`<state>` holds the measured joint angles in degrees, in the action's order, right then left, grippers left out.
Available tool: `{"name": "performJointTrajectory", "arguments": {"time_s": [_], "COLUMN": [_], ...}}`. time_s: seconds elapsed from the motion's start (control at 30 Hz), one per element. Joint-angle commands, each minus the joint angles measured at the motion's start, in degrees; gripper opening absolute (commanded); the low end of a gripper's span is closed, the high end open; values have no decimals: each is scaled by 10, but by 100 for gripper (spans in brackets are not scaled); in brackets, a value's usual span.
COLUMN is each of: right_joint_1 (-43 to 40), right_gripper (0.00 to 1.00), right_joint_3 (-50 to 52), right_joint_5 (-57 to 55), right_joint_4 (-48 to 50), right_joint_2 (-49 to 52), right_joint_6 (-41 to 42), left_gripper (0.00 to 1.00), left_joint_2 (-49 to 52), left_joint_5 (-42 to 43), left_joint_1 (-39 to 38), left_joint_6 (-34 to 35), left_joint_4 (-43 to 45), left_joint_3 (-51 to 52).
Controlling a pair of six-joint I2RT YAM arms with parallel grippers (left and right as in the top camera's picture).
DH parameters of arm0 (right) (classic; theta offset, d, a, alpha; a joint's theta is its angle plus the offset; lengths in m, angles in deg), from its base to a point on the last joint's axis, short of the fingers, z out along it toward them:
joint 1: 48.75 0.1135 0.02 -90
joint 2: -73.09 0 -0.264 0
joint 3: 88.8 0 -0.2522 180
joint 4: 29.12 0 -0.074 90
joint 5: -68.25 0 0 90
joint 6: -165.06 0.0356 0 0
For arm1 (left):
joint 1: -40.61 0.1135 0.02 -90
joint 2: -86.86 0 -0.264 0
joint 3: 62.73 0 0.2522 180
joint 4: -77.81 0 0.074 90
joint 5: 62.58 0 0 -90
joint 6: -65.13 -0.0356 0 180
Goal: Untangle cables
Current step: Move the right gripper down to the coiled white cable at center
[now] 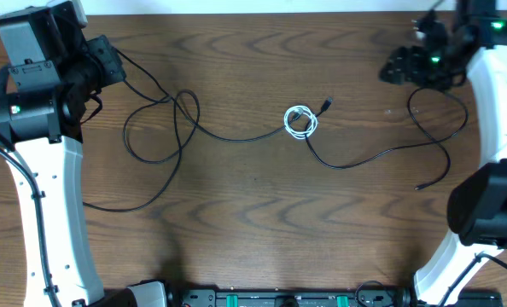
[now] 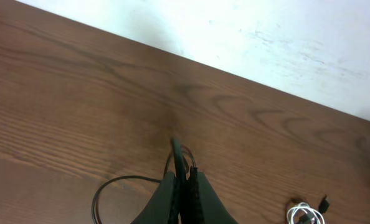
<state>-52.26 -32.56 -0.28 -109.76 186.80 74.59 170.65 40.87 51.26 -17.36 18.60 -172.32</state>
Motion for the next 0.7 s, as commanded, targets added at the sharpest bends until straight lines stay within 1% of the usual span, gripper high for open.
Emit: {"name": "performJointTrajectory", "arguments": {"time_s": [0.0, 0.07, 0.13, 0.27, 0.4, 0.67], "right_joint_1": [45, 73, 105, 154, 191, 217], "right_gripper": [80, 78, 73, 70, 66, 65], "right_joint_3": [-6, -6, -5, -5, -5, -5], "right_joint_5": [-2, -21, -40, -67, -69, -109], "right_joint_4": [12, 21, 28, 30, 30, 26], "right_joint_2": [-7, 0, 14, 53, 104, 168], "right_joint_6": [14, 50, 90, 134, 133, 138], "left_gripper": [8, 7, 8, 8, 7, 8], "left_joint_2": [-10, -10, -10, -10, -10, -9], "left_joint_5": [6, 5, 0, -11, -11, -11], "left_joint_1": [0, 0, 0, 0, 0, 0], "left_joint_6": [3, 3, 3, 3, 3, 3], "left_joint_4": [-4, -4, -4, -4, -4, -4], "left_joint_3": [-7, -7, -7, -7, -7, -7]}}
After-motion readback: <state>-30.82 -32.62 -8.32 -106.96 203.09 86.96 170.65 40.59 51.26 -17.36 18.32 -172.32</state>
